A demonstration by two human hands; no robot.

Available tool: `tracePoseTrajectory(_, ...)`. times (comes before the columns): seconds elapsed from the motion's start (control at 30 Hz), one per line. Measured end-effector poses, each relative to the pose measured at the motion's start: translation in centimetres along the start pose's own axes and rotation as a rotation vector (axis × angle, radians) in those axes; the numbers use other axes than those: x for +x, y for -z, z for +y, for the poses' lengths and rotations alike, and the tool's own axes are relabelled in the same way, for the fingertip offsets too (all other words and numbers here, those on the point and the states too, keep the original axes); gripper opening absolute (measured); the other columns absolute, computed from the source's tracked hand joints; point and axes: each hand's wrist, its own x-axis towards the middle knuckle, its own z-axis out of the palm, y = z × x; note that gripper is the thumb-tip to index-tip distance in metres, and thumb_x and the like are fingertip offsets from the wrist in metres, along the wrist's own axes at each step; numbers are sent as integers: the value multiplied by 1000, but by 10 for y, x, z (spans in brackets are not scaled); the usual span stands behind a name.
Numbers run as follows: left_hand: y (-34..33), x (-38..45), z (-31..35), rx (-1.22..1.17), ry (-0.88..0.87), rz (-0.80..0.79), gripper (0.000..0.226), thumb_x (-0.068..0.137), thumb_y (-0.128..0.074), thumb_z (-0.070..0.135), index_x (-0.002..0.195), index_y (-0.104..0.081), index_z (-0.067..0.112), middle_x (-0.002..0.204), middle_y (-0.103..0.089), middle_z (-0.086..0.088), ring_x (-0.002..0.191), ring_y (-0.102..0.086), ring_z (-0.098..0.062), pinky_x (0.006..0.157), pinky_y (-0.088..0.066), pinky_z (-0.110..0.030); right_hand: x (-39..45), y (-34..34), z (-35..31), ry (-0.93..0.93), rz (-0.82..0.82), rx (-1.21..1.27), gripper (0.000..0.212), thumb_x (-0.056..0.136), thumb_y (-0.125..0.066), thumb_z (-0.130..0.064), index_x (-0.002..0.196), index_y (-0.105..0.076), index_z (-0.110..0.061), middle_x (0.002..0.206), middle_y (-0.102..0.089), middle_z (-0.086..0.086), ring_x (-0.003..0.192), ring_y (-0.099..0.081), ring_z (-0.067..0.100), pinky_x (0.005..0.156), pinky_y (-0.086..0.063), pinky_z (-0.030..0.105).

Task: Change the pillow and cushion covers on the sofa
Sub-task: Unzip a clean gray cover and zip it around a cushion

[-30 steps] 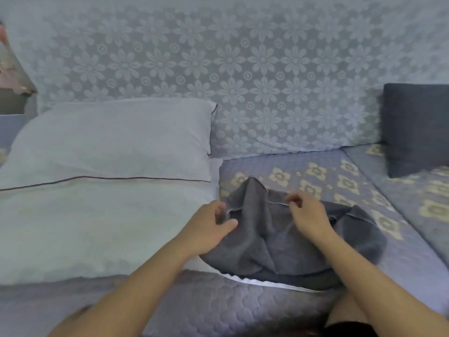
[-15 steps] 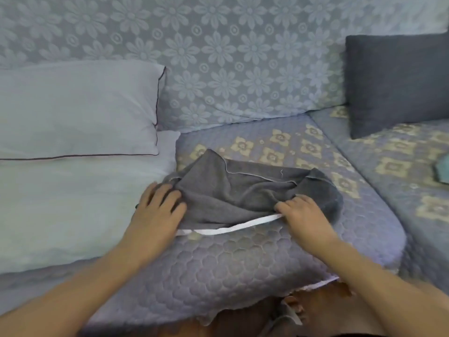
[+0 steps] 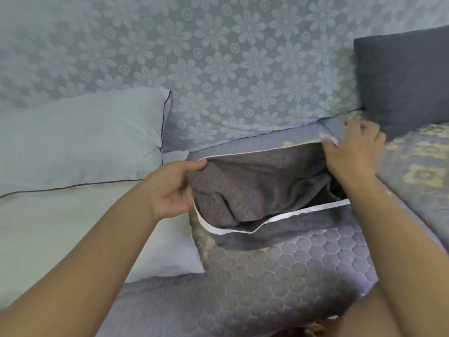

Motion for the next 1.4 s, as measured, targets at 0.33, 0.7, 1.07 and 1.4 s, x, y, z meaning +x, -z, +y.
tracePoseTrajectory(0.33, 23, -11, -32, -138, -397, -142, 55, 83, -55, -13, 133, -60, 9, 114, -64, -18, 109, -62, -30, 99, -51, -41, -126, -8, -105, 626, -670, 570, 49, 88, -66, -49, 129, -52, -28, 115, -49, -14, 110, -51, 5, 94, -46, 32)
tracePoseTrajectory(0.7, 28, -25, -23, -188, -385, -75, 44, 88, -38, -19, 113, -63, 8, 95, -69, -16, 71, -68, -20, 65, -59, -29, -113, 9, -124, 489, -885, 834, 34, 90, -71, -10, 108, -66, -38, 106, -70, -17, 106, -63, -2, 92, -48, 19)
tracePoseTrajectory(1.07, 37, -18, -41, -173, -371, -78, 45, 85, -65, 0, 129, -64, 9, 124, -69, -17, 100, -70, -24, 84, -59, -35, -103, 3, -121, 80, -867, 1053, 19, 103, -53, -20, 93, -65, -31, 78, -69, 1, 74, -61, 15, 74, -45, 34)
tracePoseTrajectory(1.4, 12, -26, -56, 268, -763, 129, 46, 81, -69, -17, 105, -79, 20, 110, -77, -4, 111, -71, -19, 96, -54, -30, -112, 23, -118, 440, -838, 953, 36, 74, -75, -45, 102, -60, -28, 102, -65, -5, 96, -64, 15, 86, -50, 29)
